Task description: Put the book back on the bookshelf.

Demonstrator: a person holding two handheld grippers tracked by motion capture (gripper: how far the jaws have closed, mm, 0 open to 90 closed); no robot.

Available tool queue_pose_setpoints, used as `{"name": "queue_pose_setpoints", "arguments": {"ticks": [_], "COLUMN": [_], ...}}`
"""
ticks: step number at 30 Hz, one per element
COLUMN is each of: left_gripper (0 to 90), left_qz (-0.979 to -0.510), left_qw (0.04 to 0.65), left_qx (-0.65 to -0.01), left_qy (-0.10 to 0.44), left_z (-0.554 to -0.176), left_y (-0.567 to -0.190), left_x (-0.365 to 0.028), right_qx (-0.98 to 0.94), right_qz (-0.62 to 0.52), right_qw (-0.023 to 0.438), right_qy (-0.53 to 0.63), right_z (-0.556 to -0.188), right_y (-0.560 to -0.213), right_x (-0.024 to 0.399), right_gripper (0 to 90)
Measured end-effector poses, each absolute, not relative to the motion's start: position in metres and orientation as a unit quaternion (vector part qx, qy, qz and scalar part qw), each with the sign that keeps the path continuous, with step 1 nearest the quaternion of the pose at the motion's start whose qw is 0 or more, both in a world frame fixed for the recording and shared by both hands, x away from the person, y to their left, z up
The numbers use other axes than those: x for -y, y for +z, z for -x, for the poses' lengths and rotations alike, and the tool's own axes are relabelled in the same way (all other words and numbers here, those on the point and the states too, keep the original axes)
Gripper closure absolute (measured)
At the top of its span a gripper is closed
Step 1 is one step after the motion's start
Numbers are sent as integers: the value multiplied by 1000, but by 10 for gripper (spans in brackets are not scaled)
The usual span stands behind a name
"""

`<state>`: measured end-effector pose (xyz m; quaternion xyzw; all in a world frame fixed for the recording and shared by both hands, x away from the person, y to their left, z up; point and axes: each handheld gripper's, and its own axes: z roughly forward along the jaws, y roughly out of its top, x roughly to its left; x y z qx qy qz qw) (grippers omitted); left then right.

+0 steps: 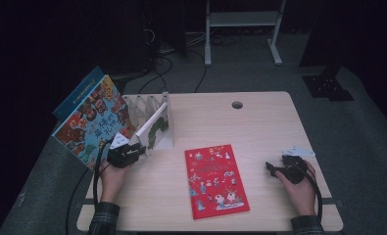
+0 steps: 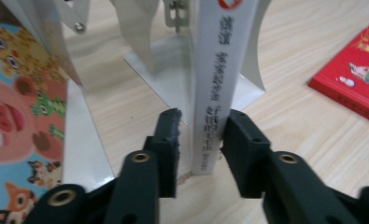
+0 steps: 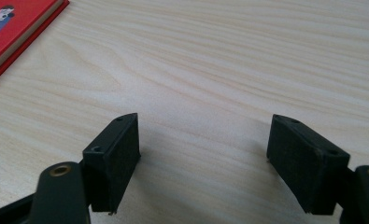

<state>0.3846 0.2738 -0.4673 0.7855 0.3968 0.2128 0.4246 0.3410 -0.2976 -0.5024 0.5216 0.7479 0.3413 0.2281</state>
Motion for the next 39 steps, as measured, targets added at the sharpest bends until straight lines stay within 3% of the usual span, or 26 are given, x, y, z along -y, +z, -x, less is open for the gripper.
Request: {"name": "queue_pose_setpoints", "arguments": {"ticks": [3,17,39], "left_gripper": [720,682,640], "left_qz": [-789,-808,-797], "left_qw": [429,429,444], "left_qx": [-392,-361,-367], "left_qy": [198,182,179], "left_z": [-384,-382,-380], "left_y": [-466,-465,-464], "left_x": [-268,-215,-217], "right_qx": [-748,-748,-748], "right_qz": [-522,-522,-522], "right_qw": [228,228,228], "right_qy": [341,341,341], "right_z": [-341,-341,-341], "right_y": [-502,-502,-502], "right_x": [298,298,298], "right_gripper": [243,243,243]}}
